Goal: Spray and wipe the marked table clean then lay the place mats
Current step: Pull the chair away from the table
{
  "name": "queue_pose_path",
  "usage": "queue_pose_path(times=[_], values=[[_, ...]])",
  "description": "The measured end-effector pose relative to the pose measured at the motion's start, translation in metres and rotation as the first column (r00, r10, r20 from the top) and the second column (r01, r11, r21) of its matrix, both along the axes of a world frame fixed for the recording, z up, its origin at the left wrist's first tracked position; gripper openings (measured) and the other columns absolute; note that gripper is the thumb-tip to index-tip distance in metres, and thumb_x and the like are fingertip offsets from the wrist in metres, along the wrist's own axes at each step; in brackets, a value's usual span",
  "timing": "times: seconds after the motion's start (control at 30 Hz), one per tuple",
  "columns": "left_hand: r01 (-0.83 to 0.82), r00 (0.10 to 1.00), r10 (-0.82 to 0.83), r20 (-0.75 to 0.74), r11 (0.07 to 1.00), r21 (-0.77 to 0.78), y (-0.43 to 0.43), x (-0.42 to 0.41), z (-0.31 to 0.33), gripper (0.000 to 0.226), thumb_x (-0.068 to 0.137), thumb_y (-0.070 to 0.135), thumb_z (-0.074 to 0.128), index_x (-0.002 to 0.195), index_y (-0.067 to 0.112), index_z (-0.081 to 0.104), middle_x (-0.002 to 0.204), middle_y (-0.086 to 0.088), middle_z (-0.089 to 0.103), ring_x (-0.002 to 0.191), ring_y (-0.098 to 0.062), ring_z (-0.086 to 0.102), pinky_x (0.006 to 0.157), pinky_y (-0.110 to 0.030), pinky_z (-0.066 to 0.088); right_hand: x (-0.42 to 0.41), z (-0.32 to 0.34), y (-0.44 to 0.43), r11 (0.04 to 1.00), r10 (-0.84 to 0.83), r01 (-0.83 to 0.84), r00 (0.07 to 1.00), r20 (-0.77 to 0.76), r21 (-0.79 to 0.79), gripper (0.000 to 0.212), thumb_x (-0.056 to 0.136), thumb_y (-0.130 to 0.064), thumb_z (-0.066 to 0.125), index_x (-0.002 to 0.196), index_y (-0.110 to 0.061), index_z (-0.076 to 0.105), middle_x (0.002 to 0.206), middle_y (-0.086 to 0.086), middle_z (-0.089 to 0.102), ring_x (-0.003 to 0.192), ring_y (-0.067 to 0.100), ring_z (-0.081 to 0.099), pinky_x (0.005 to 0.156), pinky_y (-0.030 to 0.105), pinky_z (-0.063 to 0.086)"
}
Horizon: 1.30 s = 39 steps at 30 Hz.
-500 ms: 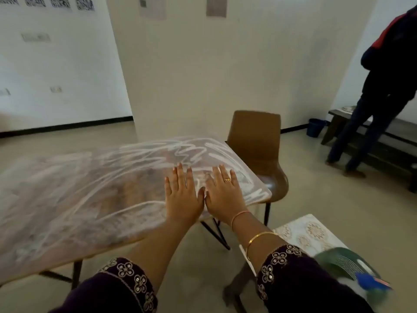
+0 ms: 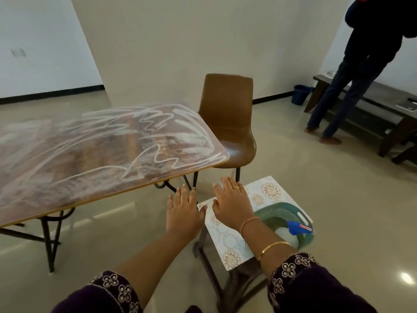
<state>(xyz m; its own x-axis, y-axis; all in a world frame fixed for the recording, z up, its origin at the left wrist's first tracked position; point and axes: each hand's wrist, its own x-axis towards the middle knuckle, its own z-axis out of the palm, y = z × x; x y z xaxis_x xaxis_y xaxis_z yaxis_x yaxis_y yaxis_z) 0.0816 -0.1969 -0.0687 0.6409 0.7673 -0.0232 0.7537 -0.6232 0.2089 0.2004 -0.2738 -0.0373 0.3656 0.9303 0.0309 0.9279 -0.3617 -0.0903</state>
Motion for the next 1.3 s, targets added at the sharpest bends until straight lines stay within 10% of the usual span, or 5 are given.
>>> queue_pose_path(times=[0.5, 1.3], values=[[0.027, 1.0, -0.027, 0.011, 1.0, -0.002, -0.014, 0.149, -0.004, 0.066, 0.095, 0.05, 0.029, 0.149, 0.014, 0.014, 0.157, -0.012, 0.012, 0.146, -0.027, 0.007, 0.118, -0.043, 0.005, 0.159, -0.011, -0.013, 0.998, 0.046, -0.046, 0.999, 0.004, -0.047, 0.044, 0.093, -0.028, 0.04, 0.132, -0.01, 0.044, 0.138, 0.016, 0.044, 0.134, 0.034, 0.033, 0.112, 0.046, 0.027], [-0.525, 0.842, 0.538, 0.045, 0.836, -0.159, -0.08, 0.536, -0.01, 0.068, 0.092, 0.053, 0.038, 0.145, 0.015, 0.022, 0.156, -0.012, 0.02, 0.144, -0.028, 0.016, 0.117, -0.044, 0.014, 0.577, 0.008, -0.025, 0.889, 0.451, -0.456, 0.888, -0.089, -0.041, 0.055, 0.096, -0.032, 0.04, 0.145, -0.01, 0.029, 0.147, 0.014, 0.034, 0.141, 0.031, 0.023, 0.115, 0.041, 0.024]])
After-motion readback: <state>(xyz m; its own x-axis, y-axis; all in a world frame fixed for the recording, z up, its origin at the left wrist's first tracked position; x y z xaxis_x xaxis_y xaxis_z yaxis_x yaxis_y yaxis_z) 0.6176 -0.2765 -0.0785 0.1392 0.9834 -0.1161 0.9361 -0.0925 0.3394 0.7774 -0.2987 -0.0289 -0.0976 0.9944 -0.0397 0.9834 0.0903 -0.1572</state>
